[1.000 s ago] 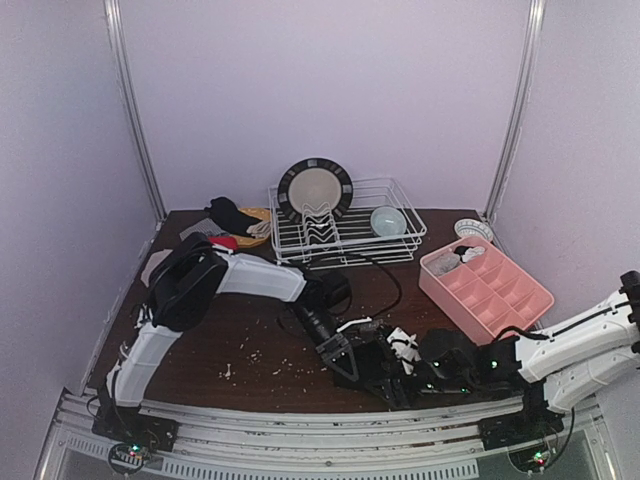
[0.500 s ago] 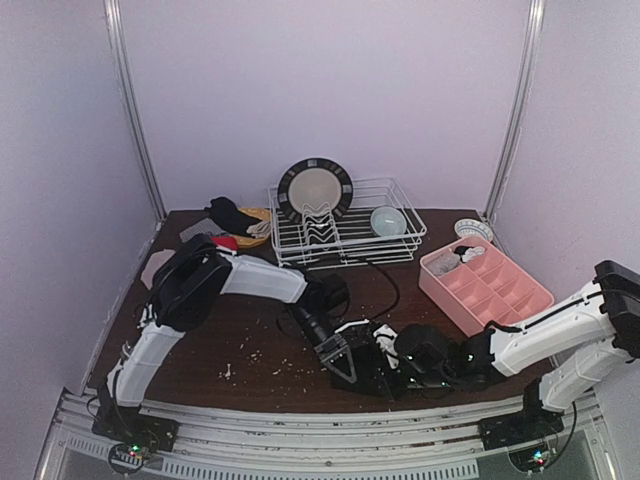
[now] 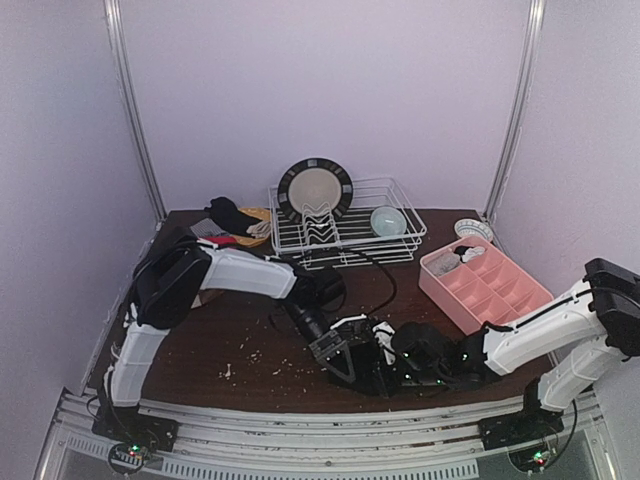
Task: Roll the underwear
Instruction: Roll the underwear at the center of the board.
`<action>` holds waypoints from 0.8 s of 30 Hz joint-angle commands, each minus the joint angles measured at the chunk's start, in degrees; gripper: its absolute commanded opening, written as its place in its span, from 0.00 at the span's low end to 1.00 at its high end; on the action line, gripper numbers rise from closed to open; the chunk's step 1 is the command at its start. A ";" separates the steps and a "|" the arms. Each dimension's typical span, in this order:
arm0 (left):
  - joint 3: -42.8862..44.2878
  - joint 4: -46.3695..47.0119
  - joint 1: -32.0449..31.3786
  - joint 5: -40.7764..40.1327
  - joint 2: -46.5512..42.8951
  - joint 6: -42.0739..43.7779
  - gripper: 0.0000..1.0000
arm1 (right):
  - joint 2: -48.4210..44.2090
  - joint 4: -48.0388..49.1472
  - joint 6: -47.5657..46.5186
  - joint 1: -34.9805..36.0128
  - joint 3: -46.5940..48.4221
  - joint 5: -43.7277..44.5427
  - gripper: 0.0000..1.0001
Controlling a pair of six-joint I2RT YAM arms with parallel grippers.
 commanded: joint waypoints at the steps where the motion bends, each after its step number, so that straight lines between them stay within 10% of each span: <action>1: -4.81 5.19 1.22 -13.69 -2.47 -4.03 0.98 | 4.01 -9.91 0.67 -0.65 -2.20 -2.10 0.05; 13: -11.45 13.20 2.72 -21.94 -9.18 -10.12 0.98 | 5.74 -11.58 -0.73 -0.70 -1.46 -3.71 0.05; 24: -32.65 31.42 7.25 -43.29 -36.26 -18.15 0.98 | 8.84 -11.63 -1.38 -1.42 -0.29 -6.29 0.05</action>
